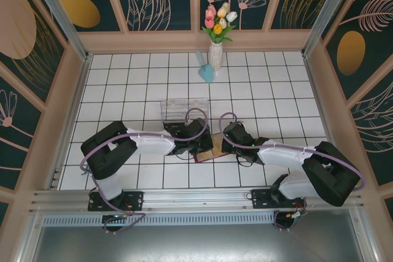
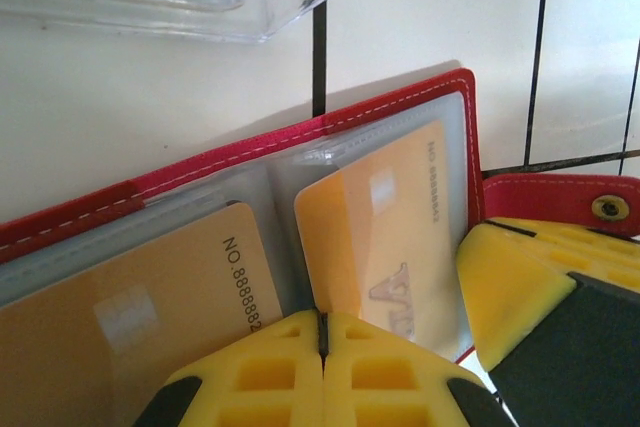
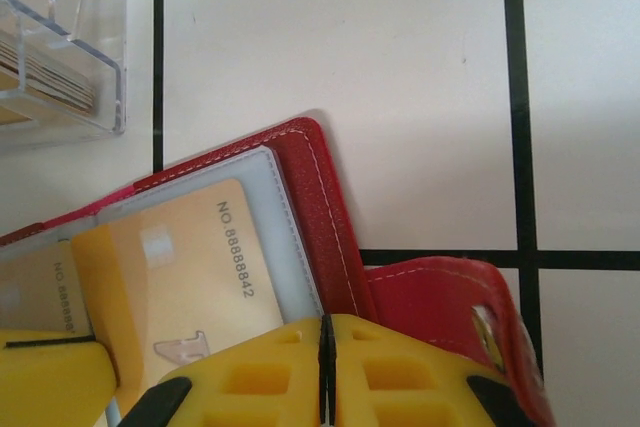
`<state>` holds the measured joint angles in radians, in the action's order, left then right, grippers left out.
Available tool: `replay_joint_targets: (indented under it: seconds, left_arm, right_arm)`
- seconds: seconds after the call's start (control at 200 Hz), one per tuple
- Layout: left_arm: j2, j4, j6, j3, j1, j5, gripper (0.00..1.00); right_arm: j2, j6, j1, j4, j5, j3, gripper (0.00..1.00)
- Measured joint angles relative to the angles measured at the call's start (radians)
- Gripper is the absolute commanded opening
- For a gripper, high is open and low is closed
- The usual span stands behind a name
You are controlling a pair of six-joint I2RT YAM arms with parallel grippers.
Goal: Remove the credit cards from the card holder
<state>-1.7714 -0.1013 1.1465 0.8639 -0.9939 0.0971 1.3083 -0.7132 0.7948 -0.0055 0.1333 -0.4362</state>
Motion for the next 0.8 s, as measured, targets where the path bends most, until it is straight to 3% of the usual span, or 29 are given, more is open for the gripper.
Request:
replay_joint_targets:
  seconds: [0.365, 0.53, 0.801]
  left_arm:
    - [0.083, 0.014, 0.004, -0.047, 0.006, 0.0, 0.0]
    - [0.084, -0.028, 0.0, -0.05, 0.006, 0.031, 0.18]
    - [0.055, -0.057, 0.007, -0.023, 0.006, 0.058, 0.17]
  right_arm:
    - [0.004, -0.003, 0.0, 0.003, 0.0, -0.001, 0.11]
    - [0.008, -0.003, 0.0, 0.006, 0.0, -0.002, 0.11]
    - [0.01, -0.003, 0.0, 0.007, 0.003, -0.004, 0.11]
